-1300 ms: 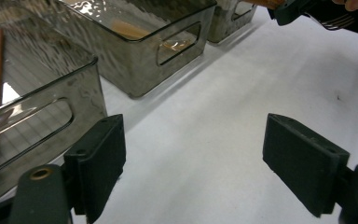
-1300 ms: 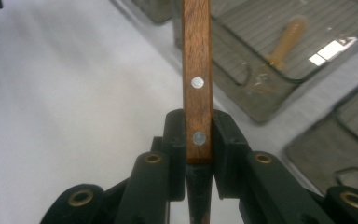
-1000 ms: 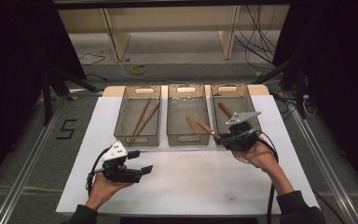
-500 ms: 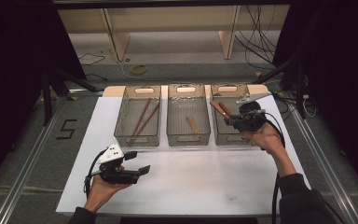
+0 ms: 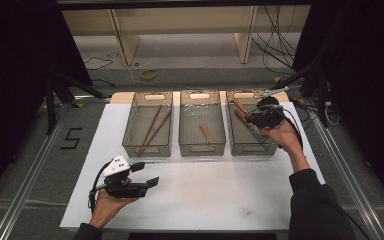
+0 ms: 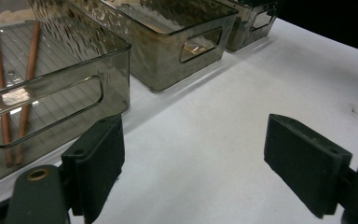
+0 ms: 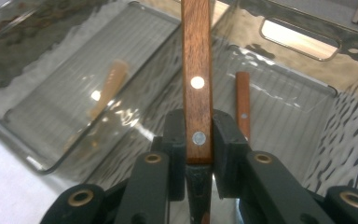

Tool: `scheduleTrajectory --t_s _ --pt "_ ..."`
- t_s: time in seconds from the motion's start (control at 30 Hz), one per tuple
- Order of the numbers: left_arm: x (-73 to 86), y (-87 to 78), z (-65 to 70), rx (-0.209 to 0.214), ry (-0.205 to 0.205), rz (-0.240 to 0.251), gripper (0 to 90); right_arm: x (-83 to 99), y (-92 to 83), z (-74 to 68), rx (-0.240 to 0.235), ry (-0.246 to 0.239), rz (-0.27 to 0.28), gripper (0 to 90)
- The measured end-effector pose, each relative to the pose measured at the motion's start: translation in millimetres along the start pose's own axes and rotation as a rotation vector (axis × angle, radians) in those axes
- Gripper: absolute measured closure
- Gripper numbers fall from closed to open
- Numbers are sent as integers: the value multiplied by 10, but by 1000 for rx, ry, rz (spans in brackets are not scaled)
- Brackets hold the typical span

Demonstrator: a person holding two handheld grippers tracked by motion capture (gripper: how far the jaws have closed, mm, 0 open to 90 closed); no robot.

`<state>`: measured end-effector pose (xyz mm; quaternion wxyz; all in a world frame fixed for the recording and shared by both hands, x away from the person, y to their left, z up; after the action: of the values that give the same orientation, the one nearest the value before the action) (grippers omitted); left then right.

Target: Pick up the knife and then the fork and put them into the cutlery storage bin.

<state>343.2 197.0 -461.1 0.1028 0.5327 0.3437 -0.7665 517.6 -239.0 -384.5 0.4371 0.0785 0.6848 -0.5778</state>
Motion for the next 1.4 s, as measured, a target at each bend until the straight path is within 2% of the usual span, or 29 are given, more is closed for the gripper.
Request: scheduleTrajectory --t_s 0.43,1.03,1.07,1.1,1.17,1.4 --pt "15 -15 -18 -9 -13 9 188 -58 200 125 36 40 -32 779" --pt "32 0 -27 -4 -12 3 182 -56 402 145 72 58 -63 768" --pt "32 1 -27 -4 -13 3 182 -57 419 142 81 55 -64 750" --pt "33 2 -26 -3 -13 3 182 -62 426 142 83 63 -57 681" --pt "33 0 -27 -2 -10 -1 182 -81 426 146 68 79 -41 610" --pt "33 -3 -31 -4 -13 2 182 -126 334 97 53 65 -10 538"
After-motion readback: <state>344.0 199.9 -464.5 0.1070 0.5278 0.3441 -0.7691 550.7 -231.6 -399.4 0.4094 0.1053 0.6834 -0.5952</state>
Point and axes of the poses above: each handheld gripper's, and its own axes: y roughly forward along the jaws, x roughly out of its underside, z roughly to its right, the point moved 1 cm from there along y, roughly forward along the jaws, and after that the axes turned 4 degrees about x, right-handed, at the moved point
